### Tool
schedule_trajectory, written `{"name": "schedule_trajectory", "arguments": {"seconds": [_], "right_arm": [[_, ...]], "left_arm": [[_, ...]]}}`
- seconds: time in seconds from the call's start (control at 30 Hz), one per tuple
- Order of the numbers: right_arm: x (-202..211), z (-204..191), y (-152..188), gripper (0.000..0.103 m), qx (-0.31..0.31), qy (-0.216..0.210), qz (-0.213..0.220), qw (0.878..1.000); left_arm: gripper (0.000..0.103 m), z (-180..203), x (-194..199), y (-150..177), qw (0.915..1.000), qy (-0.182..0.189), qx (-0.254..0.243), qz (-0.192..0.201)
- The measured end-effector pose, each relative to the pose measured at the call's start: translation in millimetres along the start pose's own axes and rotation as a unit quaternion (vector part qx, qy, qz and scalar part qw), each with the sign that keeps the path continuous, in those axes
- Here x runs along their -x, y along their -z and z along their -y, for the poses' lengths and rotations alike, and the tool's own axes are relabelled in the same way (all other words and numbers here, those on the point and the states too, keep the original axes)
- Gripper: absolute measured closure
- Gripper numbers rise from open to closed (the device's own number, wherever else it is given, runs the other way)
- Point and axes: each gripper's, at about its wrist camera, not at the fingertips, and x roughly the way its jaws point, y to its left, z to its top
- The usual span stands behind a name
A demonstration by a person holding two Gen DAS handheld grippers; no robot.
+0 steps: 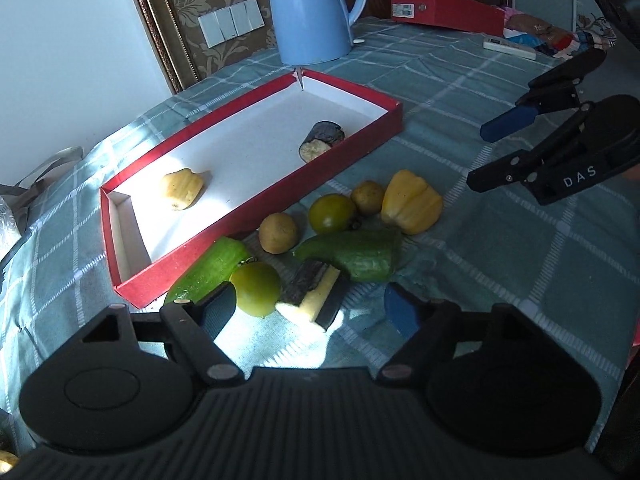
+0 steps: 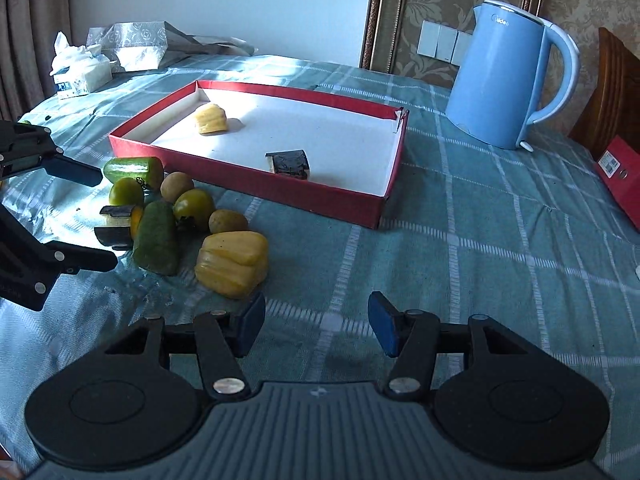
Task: Organize fruits
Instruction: 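Reach and close the left tool on a cut eggplant piece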
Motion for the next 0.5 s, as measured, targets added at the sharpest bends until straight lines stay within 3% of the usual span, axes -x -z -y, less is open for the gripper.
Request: {"name": "schedule_trajectory", "arguments": {"seconds": [0.3, 0.5], "right_arm": [[8.5, -1.1, 4.8, 0.047, -0.022, 0.012, 0.001, 1.000], [11.3, -2.6, 7.9, 0.047, -0.030, 0.015, -0.002, 0.999]], "left_arm": [[0.026, -0.6, -9.7, -1.3, 0.9961, 0.053, -0.070, -0.008], [0.039, -10.8, -10.5, -8.9, 0.9898, 0.099, -0.102, -0.012]]}}
